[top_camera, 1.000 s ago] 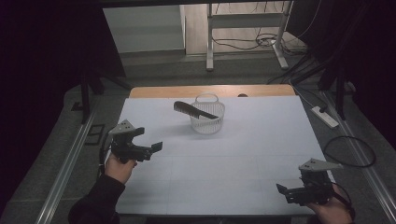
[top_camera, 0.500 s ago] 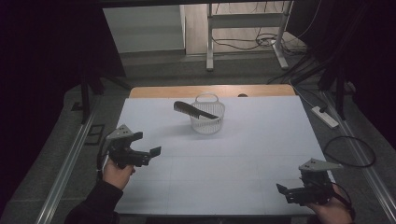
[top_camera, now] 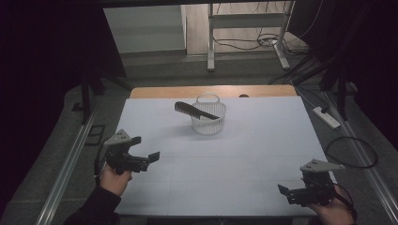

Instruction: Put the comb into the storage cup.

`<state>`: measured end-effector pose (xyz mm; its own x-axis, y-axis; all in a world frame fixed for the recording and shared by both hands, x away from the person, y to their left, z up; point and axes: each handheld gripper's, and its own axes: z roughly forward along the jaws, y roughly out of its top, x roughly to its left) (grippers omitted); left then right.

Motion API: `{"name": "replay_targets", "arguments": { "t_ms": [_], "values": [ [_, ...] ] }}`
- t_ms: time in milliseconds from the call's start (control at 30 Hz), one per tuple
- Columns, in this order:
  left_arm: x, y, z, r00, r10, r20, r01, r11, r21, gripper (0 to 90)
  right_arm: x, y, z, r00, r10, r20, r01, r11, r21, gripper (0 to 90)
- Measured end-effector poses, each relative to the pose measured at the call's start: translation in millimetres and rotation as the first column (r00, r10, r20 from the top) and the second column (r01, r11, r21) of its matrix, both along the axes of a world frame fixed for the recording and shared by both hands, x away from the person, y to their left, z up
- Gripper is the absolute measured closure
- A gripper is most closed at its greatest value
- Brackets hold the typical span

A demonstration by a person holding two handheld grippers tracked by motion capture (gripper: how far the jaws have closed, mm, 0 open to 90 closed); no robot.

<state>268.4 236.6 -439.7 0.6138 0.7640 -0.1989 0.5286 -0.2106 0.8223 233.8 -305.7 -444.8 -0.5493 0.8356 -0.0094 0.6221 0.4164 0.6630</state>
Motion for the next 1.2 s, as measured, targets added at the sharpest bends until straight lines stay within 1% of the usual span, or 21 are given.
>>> {"name": "replay_targets", "arguments": {
  "t_ms": [133,400,567,900,1200],
  "values": [
    [-4.6,2.0,0.1,1.0,0.006,0.007,-0.006,1.0,-0.004,0.0,0.0,-0.2,0.1,1.0,0.0,0.0,0.0,1.0,0.0,0.0],
    [-12.6,7.1,-2.5,0.9999,0.013,-0.005,-0.013,0.9998,-0.014,0.0,0.1,0.0,0.0,1.0,-0.001,-0.001,0.001,1.0,0.0,0.0],
    [-17.7,10.0,-2.8,0.9999,0.017,-0.003,-0.017,0.9998,-0.012,0.0,0.1,0.0,0.0,1.0,-0.002,-0.001,0.002,1.0,0.0,0.0],
    [-27.7,14.5,-4.7,0.9996,0.026,-0.008,-0.026,0.9997,-0.002,0.0,0.2,0.0,-0.1,1.0,-0.004,-0.002,0.004,1.0,0.0,0.0],
    [-36.0,18.1,-5.0,0.9995,0.032,-0.003,-0.032,0.9994,0.012,0.0,0.2,0.2,-0.1,1.0,-0.005,-0.001,0.005,1.0,-0.003,0.0]
  ]
}}
